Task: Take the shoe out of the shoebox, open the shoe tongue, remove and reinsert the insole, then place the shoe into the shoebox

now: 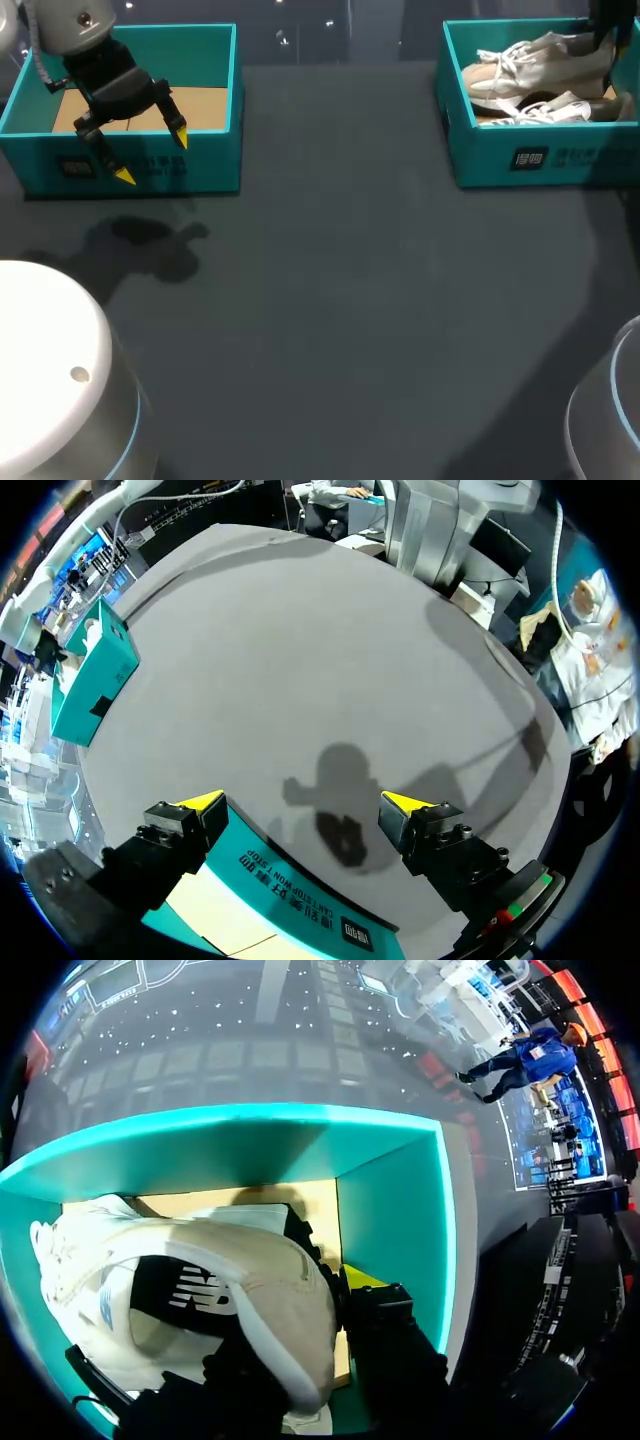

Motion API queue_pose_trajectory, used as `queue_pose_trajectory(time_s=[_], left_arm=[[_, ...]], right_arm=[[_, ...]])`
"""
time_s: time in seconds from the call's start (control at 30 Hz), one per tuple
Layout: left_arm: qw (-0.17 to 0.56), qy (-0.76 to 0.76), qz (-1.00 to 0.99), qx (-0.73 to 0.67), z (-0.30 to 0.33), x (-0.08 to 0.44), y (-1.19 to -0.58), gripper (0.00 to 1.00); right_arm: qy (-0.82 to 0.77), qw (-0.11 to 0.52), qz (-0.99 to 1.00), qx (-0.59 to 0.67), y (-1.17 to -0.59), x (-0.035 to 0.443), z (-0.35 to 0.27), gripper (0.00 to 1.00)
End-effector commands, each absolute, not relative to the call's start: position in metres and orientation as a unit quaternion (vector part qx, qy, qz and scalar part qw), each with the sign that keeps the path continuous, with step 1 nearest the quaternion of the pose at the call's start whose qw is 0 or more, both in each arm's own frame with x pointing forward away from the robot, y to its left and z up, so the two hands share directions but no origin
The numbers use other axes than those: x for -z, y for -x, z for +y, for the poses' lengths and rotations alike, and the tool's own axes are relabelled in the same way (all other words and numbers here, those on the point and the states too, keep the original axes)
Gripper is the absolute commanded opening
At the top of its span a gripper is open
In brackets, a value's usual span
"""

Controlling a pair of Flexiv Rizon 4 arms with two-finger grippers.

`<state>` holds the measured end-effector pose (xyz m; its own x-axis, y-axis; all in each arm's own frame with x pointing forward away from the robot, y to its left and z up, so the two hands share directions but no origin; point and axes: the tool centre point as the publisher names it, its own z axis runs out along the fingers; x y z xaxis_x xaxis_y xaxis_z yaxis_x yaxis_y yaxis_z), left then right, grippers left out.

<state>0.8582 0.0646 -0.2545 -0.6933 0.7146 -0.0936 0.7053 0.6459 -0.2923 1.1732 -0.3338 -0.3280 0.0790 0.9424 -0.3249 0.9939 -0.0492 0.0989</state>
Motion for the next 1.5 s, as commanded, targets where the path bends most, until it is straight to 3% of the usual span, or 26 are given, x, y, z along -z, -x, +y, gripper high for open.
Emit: queue_pose_trajectory(time_s=[0.03,0.43,0.47,0.73,1.0,1.17,1.27,1.5], left_arm=[[0.015,0.391,-0.907,-0.153,0.065,0.254,-0.858,1.00],[0.015,0.391,-0.907,-0.153,0.065,0.254,-0.858,1.00],[0.015,0.391,-0.907,-0.153,0.065,0.254,-0.858,1.00],[0.015,0.391,-0.907,-0.153,0.065,0.254,-0.858,1.00],[0.015,0.391,-0.907,-0.153,0.065,0.254,-0.858,1.00],[0.015,0.391,-0.907,-0.153,0.065,0.254,-0.858,1.00],[0.015,0.391,-0.907,-0.153,0.065,0.254,-0.858,1.00],[0.015,0.391,-0.907,-0.153,0.065,0.254,-0.858,1.00]], right_arm=[[-0.719,0.143,0.675,0.089,-1.185,0.337,-0.336,0.00],[-0.720,0.124,0.675,0.101,-1.183,0.356,-0.330,0.02],[-0.720,0.124,0.675,0.101,-1.183,0.357,-0.329,0.09],[-0.722,0.102,0.677,0.099,-1.176,0.363,-0.329,0.25],[-0.721,0.082,0.682,0.086,-1.171,0.361,-0.330,0.49],[-0.721,0.076,0.684,0.083,-1.171,0.357,-0.330,0.77],[-0.718,0.070,0.688,0.080,-1.170,0.350,-0.328,1.00],[-0.706,0.058,0.704,0.054,-1.157,0.317,-0.317,1.00]])
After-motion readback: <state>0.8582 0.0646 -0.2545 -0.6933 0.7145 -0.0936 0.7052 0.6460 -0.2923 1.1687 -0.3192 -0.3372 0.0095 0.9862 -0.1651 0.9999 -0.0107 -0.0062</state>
